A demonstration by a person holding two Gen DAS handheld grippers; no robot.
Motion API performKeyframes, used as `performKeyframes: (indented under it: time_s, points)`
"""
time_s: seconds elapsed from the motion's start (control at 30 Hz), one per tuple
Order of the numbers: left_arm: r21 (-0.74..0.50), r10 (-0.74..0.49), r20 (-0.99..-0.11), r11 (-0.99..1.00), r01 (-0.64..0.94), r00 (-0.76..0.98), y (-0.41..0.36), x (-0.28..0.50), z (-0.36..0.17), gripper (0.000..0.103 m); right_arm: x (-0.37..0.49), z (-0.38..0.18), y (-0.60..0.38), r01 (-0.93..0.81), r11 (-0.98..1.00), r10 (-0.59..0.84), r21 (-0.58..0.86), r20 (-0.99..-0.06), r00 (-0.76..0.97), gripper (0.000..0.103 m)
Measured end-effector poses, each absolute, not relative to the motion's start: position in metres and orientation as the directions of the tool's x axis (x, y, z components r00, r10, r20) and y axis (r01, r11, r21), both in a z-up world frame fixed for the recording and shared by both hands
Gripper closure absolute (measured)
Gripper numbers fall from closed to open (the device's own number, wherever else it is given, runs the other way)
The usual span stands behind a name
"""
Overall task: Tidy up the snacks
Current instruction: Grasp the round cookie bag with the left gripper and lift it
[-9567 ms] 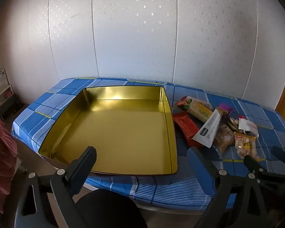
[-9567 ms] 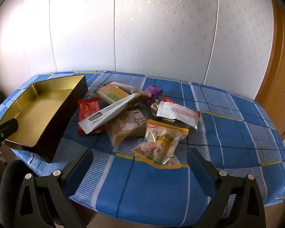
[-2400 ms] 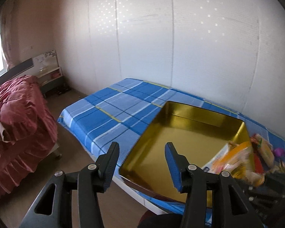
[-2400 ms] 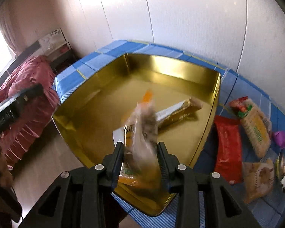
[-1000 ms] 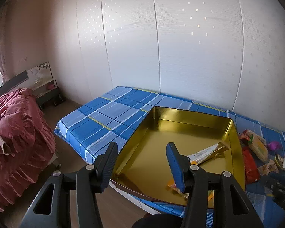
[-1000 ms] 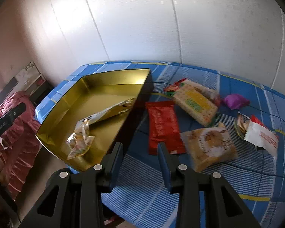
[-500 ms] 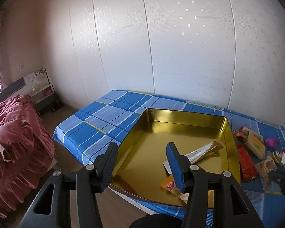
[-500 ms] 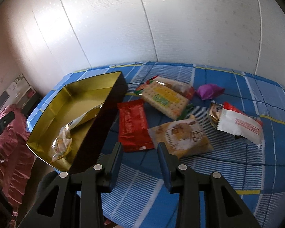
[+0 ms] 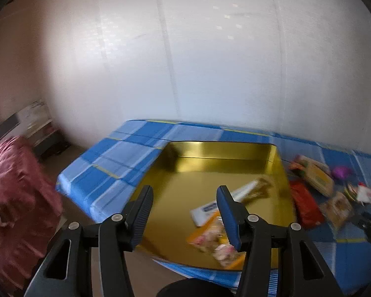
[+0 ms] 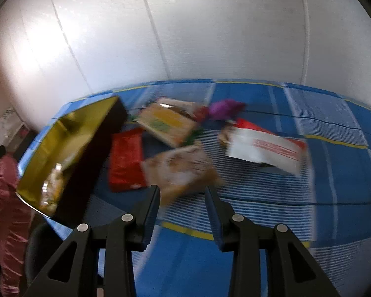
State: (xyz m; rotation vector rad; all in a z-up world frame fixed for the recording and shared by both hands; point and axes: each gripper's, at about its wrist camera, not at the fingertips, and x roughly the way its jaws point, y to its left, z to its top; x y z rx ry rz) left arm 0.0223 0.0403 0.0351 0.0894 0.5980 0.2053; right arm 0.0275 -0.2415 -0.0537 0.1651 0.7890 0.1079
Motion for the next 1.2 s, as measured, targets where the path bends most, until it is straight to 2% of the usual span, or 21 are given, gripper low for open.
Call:
performKeyframes:
  time_s: [0.23,0.47,0.5,0.57,0.63,0.73,0.83,1.03,1.1,1.13,1.2]
  points:
    - [0.096,-0.055,-0.645,0.984,0.152,0.762,-0.021,0.044,0.025,0.049,0.012,-0.075,-0.292,0.053,0.979,0.103,0.198,-0.701,0.706,0.065]
    - [0.056,-0.216,-0.736,0.925,0.376,0.642,-0.092,0.070,0.002,0.046,0.002,-0.083,-0.324,0.116,0.963,0.078,0.242,-0.664,0.744,0.062]
    - [0.065,-0.225,-0.737,0.915,0.398,0.637,-0.102,0.070,-0.001,0.044,0.001,-0.083,-0.325,0.117,0.964,0.072,0.237,-0.661,0.747,0.062]
    - [0.121,-0.245,-0.735,0.870,0.477,0.633,-0.128,0.074,-0.009,0.027,0.001,-0.082,-0.322,0.109,0.967,0.070,0.228,-0.656,0.752,0.062]
    - [0.171,-0.250,-0.739,0.828,0.534,0.626,-0.148,0.077,-0.018,0.017,-0.001,-0.082,-0.319,0.098,0.970,0.072,0.222,-0.649,0.758,0.061]
    - [0.208,-0.263,-0.778,0.750,0.628,0.571,-0.174,0.085,-0.035,0.016,0.000,-0.081,-0.319,0.095,0.971,0.070,0.220,-0.638,0.767,0.060]
    - [0.253,-0.229,-0.806,0.700,0.668,0.546,-0.192,0.096,-0.055,0.016,0.001,-0.081,-0.324,0.097,0.965,0.081,0.242,-0.631,0.771,0.060]
    - [0.198,-0.234,-0.842,0.703,0.683,0.485,-0.205,0.117,-0.079,0.015,0.004,-0.084,-0.328,0.095,0.955,0.108,0.280,-0.632,0.767,0.059]
    - [0.110,-0.284,-0.850,0.728,0.676,0.444,-0.201,0.121,-0.080,0.029,0.003,-0.083,-0.326,0.099,0.960,0.092,0.262,-0.629,0.772,0.059]
    - [0.057,-0.317,-0.852,0.735,0.676,0.416,-0.200,0.122,-0.081,0.041,0.003,-0.081,-0.324,0.103,0.964,0.077,0.247,-0.625,0.777,0.059]
    - [0.062,-0.315,-0.838,0.757,0.651,0.446,-0.198,0.116,-0.081,0.042,0.001,-0.079,-0.322,0.109,0.971,0.048,0.214,-0.617,0.786,0.059]
